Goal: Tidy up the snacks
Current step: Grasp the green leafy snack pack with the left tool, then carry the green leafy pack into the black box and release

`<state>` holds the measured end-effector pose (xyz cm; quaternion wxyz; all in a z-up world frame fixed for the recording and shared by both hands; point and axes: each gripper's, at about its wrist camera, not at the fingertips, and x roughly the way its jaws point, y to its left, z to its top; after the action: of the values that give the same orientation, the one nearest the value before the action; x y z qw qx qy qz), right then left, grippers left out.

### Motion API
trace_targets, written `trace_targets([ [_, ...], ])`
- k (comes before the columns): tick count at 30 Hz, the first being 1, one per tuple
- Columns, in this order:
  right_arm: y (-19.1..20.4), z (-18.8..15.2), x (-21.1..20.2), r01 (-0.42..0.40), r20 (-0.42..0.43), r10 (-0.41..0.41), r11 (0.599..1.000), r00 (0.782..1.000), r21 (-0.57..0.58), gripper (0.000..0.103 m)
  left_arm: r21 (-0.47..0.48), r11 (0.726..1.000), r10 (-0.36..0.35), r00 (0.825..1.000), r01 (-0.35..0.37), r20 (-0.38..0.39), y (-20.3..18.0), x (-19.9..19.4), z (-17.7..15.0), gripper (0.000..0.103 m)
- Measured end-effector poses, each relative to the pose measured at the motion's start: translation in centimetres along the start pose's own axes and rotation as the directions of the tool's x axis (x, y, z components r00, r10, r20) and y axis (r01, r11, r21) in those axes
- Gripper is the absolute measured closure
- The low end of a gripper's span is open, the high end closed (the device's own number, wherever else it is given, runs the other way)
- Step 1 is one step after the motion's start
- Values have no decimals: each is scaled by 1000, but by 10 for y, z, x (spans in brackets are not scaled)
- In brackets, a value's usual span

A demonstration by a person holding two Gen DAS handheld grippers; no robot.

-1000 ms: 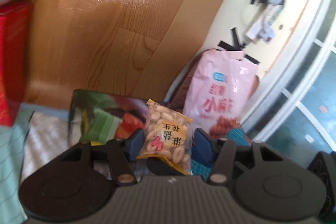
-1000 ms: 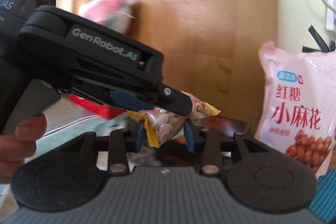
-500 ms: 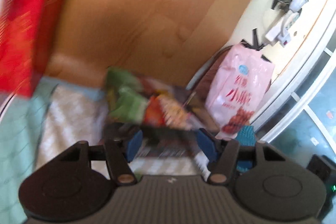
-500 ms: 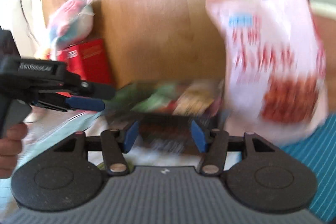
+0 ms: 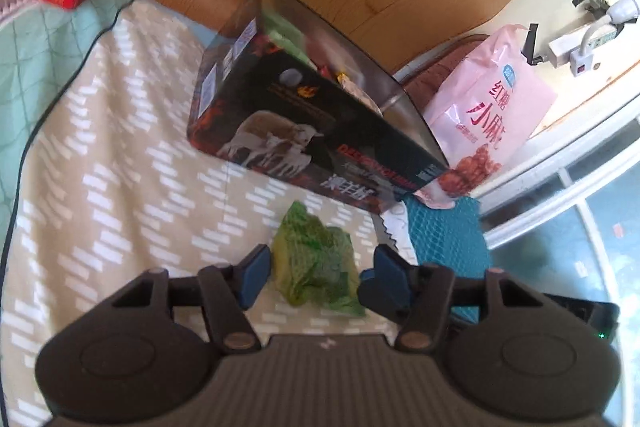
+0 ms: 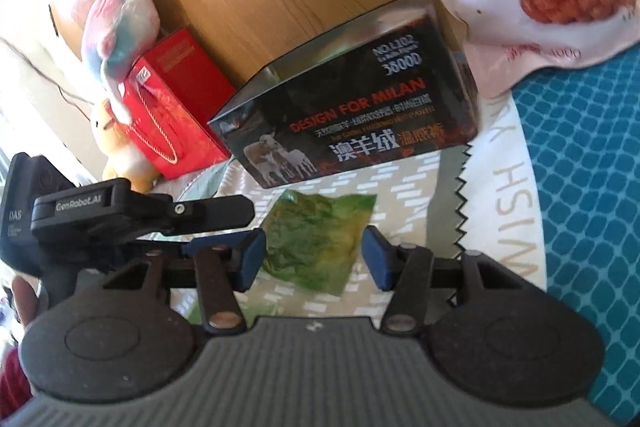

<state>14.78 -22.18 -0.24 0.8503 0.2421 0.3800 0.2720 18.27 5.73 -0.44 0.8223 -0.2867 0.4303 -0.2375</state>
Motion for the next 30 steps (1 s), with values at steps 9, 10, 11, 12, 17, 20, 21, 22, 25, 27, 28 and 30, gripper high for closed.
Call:
trace_targets([
  [9, 18, -5, 9, 71, 26, -68, 992, 997, -100, 54, -15, 1000, -18, 1000, 18, -8, -15, 15, -1, 64],
  [10, 20, -6, 8, 88, 35, -84, 989, 996, -117, 56, -6, 1000, -8, 1000, 8, -11, -17, 17, -3, 64],
  [11, 22, -7, 7, 95, 46, -89, 988, 995, -126, 61, 4, 1000, 2, 1000, -2, -16, -18, 18, -5, 66],
  [12, 23, -7, 6, 95, 58, -88, 986, 994, -137, 63, 11, 1000, 9, 1000, -8, -22, -20, 21, -6, 66],
  [17, 26, -10, -5, 93, 125, -71, 980, 990, -177, 64, 15, 1000, -23, 1000, 23, 1, -26, 9, -6, 67],
  [20, 39, -8, -17, 87, 186, -44, 969, 982, -232, 64, 59, 997, -55, 998, 52, 42, -37, -11, 0, 65],
  [21, 45, -4, -20, 84, 211, -30, 965, 977, -250, 64, 73, 995, -66, 996, 61, 63, -41, -18, 3, 65],
  [22, 50, 0, -22, 81, 228, -19, 961, 974, -266, 64, 86, 994, -72, 994, 65, 83, -45, -25, 8, 65],
  [25, 63, 22, -14, 95, 255, -9, 940, 967, -328, 64, 123, 992, -44, 989, 27, 138, -55, -34, 30, 63],
  [27, 71, 42, 2, 98, 260, -4, 932, 966, -349, 64, 131, 991, -15, 985, -8, 172, -56, -36, 50, 58],
  [28, 73, 51, 11, 100, 261, -3, 927, 965, -361, 64, 130, 991, 9, 982, -34, 188, -57, -33, 60, 57],
  [30, 76, 71, 38, 109, 253, -14, 923, 967, -368, 56, 134, 984, 84, 971, -116, 224, -57, -22, 77, 50],
])
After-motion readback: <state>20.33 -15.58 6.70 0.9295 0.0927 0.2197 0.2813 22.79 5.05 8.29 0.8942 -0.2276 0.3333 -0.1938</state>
